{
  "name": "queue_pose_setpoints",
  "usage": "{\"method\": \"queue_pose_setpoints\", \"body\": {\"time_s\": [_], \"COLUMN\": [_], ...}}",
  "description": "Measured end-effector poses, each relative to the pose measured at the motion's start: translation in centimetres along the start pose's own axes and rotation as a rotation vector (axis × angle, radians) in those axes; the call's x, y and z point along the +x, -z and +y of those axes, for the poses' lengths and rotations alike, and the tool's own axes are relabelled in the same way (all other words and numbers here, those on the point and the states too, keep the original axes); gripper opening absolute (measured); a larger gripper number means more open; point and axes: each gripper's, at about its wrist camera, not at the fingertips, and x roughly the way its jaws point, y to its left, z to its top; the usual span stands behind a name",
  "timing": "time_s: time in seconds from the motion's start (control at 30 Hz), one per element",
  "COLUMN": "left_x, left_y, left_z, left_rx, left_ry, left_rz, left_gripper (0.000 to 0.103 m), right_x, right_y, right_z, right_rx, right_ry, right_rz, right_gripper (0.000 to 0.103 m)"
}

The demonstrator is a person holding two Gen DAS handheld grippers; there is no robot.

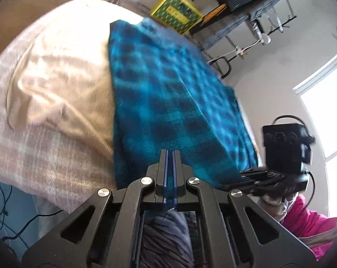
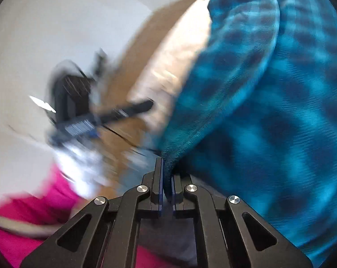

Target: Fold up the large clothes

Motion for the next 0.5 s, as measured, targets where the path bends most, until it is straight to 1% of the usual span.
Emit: {"method": "queue_pose_setpoints", "body": {"time_s": [0.03,0.07,0.1,0.13,0.17,0.23,0.27,0.33,0.4,0.47,0.5], "left_x": [-0.5,-1.0,-1.5,-1.6,-1.7,-1.3,-1.0,-0.6,-0.5,-0.7,-0.8], "left_y": [-0.2,-0.4,-0.5,-0.4,-0.3,0.3,0.9,1.6,2.8,3.9,4.5], "left_z": [-0.3,-0.7,-1.0,-1.1,-1.1,-0.6,-0.3,0.4,1.1,1.5,1.7], "left_rx": [0.003,0.012,0.030,0.039,0.049,0.044,0.040,0.030,-0.004,-0.028,-0.040], "left_ry": [0.001,-0.008,-0.027,-0.038,-0.049,-0.077,-0.095,-0.117,-0.116,-0.112,-0.117], "left_rz": [-0.016,-0.032,-0.046,-0.049,-0.046,-0.025,-0.009,0.009,0.016,0.015,0.018], "left_gripper": [0.001,0.001,0.001,0.001,0.001,0.001,0.002,0.006,0.016,0.022,0.028], "right_x": [-0.7,-1.5,-2.0,-2.1,-2.0,-1.2,-0.7,0.2,0.8,0.9,0.7], "right_y": [-0.2,-0.4,-0.4,-0.3,0.0,0.9,1.3,1.8,2.3,2.6,2.7], "right_z": [-0.2,-0.5,-1.1,-1.7,-2.5,-4.4,-4.7,-4.3,-3.1,-1.9,-1.1], "right_rx": [0.046,0.084,0.118,0.140,0.161,0.207,0.199,0.132,0.034,-0.054,-0.098], "right_ry": [-0.086,-0.135,-0.155,-0.144,-0.106,-0.007,0.060,0.189,0.294,0.382,0.434], "right_rz": [-0.035,-0.074,-0.106,-0.116,-0.114,-0.070,-0.043,0.015,0.073,0.104,0.114], "right_gripper": [0.003,0.003,0.003,0.003,0.003,0.006,0.007,0.007,0.007,0.008,0.009]}}
